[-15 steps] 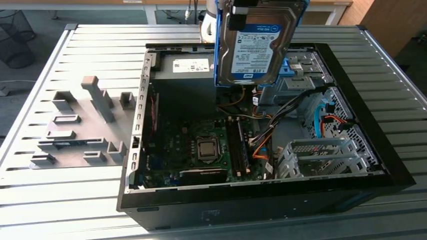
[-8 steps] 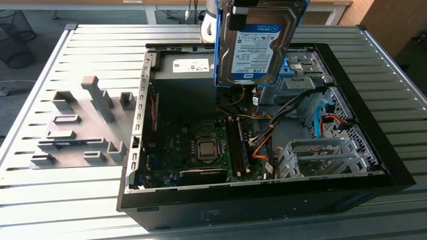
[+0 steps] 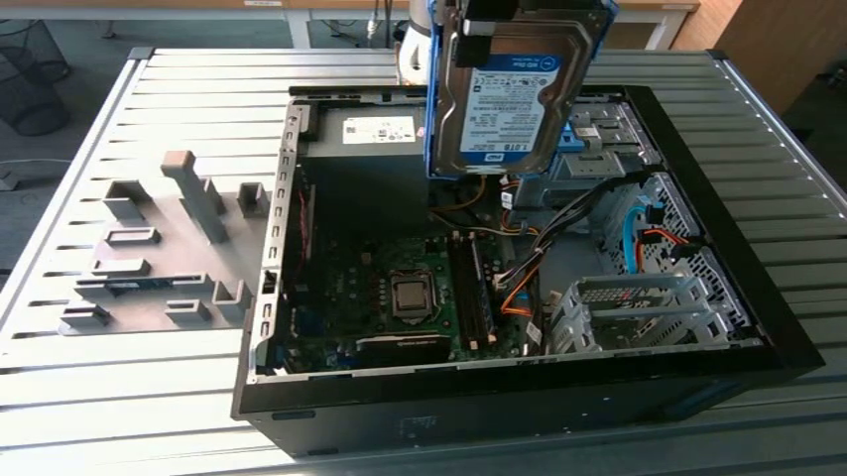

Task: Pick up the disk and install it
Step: 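Insert the disk into the insertion slot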

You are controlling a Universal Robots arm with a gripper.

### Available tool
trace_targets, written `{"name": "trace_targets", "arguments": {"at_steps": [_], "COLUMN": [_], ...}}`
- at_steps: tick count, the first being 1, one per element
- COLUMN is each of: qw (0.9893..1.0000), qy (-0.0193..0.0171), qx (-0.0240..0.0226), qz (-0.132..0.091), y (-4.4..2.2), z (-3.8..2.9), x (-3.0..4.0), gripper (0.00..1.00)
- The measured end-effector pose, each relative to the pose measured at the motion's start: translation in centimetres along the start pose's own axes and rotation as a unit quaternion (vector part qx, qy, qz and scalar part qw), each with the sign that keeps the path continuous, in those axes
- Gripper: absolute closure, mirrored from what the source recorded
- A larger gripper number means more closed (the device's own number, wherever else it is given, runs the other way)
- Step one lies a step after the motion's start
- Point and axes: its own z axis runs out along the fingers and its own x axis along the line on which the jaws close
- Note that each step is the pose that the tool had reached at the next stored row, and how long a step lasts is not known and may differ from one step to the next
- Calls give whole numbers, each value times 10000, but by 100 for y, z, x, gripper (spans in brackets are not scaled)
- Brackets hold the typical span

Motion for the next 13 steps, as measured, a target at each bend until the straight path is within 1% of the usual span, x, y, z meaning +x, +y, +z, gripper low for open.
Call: {"name": "trace_targets", "arguments": {"at_steps": [5,9,13], "qw": [10000,10000,10000], "qy": [-1,-1,11], "qx": [0,0,1], "qz": [-1,-6,-15], "y": [-5,-9,-11], "z": [2,2,1], "x": [173,284,371], "gripper": [64,64,64]}}
